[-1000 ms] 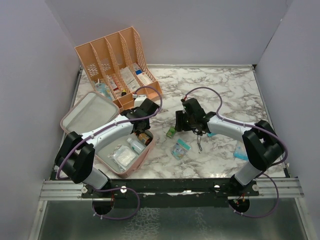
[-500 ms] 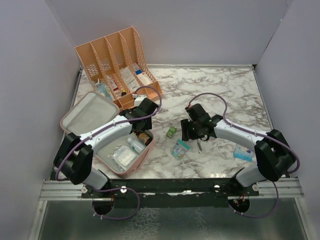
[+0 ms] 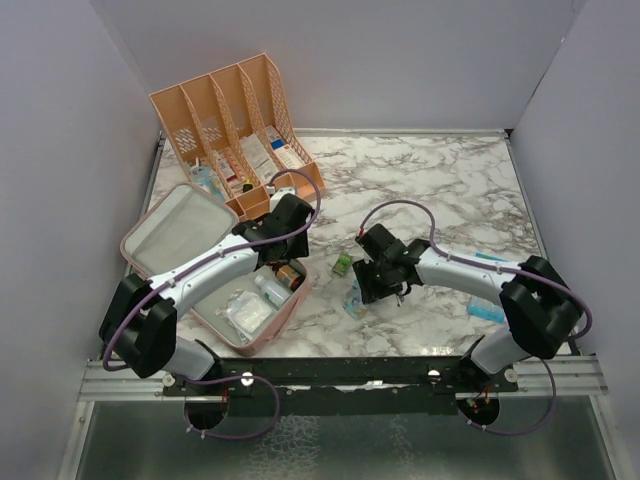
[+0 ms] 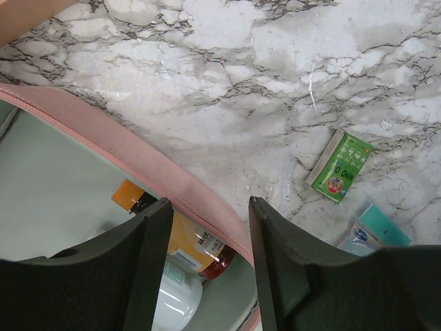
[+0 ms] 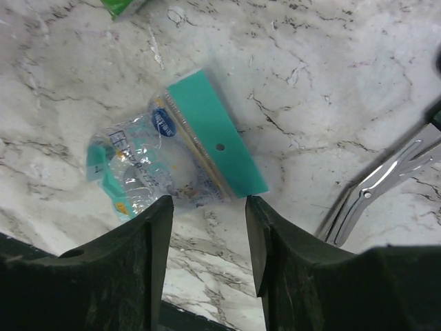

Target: Organize the medicine kit

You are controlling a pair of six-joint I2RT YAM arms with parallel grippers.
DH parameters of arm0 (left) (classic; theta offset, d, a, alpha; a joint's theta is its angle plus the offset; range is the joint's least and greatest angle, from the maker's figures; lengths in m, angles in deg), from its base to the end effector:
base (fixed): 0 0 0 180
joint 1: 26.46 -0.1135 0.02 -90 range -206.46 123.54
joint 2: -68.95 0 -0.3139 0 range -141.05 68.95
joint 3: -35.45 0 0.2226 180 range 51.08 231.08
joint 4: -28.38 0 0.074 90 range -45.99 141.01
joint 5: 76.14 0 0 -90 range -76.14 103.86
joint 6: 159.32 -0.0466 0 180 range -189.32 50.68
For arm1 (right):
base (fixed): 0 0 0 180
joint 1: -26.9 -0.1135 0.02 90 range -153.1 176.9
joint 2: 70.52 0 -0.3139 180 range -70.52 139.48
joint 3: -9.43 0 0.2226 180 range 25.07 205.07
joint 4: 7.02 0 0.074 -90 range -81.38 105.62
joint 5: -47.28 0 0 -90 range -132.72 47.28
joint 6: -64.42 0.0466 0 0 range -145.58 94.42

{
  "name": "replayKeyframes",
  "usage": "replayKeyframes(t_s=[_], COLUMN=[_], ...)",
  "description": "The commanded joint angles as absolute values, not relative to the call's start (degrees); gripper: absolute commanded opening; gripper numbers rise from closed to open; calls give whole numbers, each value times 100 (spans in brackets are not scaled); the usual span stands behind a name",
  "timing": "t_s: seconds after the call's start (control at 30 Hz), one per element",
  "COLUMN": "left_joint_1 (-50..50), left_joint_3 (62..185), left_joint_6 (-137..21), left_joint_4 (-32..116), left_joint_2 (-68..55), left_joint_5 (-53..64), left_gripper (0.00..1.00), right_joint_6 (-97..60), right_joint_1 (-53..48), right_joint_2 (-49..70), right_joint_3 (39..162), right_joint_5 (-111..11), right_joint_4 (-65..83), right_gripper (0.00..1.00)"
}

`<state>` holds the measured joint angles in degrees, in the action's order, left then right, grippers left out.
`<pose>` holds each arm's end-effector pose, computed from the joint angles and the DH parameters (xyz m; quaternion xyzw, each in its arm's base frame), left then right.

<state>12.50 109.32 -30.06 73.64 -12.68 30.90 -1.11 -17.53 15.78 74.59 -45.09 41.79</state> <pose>0.2156 -0.1568 0.2993 -0.0494 0.9378 -0.0888 0.3320 0.1762 0.1755 0.2332 -0.1742 0.9690 0.1152 0.1320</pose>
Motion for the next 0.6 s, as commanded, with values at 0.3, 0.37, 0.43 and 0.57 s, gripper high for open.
replayKeyframes(t_s=[0.3,0.37,0.43,0.57], left_joint_1=[1134,1126,1114,1067], left_joint_3=[10507,10459,10420,10325], left_joint_6=[-3015,-3021,-3026,-3021], left_joint_4=[6886,6857,6854,6808], left_joint_2=[-531,-420,-317,-175], left_joint_5=[2708,2723,2772,2766], left_gripper=[53,54,55,56], right_joint_6=[224,169,-13,31], right_joint_1=[-2056,-2061,-2072,-2074], right_joint_2=[2225,2020,1788,1838], right_joint_3=[7901,7966,7938,7749], right_joint_5=[-3490,-3554,-3873,-4135], right_joint_4=[4318,4325,4123,3727], right_gripper=[40,40,43,48])
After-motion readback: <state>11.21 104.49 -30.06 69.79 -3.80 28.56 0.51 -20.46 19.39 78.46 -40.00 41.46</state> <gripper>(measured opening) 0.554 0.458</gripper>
